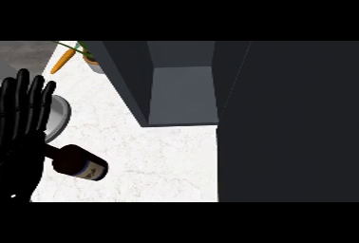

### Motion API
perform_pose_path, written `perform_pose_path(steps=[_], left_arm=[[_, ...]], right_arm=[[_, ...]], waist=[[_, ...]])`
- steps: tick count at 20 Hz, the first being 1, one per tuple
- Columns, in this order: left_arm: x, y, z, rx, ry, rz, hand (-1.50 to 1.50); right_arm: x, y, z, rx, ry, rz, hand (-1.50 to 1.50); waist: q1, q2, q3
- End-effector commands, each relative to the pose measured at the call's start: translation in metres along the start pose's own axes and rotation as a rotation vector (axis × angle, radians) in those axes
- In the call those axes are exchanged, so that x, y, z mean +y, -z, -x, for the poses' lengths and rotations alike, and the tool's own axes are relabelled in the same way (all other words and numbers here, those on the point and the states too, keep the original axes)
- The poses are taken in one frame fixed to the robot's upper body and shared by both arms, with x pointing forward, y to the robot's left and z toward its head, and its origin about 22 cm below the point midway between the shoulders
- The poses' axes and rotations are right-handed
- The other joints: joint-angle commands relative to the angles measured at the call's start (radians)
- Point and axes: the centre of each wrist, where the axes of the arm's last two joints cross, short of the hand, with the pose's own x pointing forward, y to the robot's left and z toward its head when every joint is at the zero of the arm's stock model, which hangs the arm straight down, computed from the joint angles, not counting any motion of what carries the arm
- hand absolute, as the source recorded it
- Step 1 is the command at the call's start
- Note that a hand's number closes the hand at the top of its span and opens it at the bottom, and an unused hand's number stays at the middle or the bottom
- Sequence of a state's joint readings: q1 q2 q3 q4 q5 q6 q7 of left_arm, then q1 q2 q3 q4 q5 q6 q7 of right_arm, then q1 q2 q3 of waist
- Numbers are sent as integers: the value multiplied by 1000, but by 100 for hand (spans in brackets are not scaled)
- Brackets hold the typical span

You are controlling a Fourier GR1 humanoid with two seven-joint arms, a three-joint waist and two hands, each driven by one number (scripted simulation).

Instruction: Pick up the wine, place it into the cabinet and close the cabinet

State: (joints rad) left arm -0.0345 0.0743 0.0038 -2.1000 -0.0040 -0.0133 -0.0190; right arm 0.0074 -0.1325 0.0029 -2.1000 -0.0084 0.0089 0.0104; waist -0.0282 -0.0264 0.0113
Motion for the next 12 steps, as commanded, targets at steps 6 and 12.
perform_pose_path(steps=[6,12], left_arm=[[67,-39,-10,58,-136,256,-150],[77,-52,-38,222,-331,219,-150]], right_arm=[[-2,-24,-19,-11,17,11,-150],[15,-42,-66,52,142,-200,-150]], waist=[[36,23,-13],[36,19,-12]])
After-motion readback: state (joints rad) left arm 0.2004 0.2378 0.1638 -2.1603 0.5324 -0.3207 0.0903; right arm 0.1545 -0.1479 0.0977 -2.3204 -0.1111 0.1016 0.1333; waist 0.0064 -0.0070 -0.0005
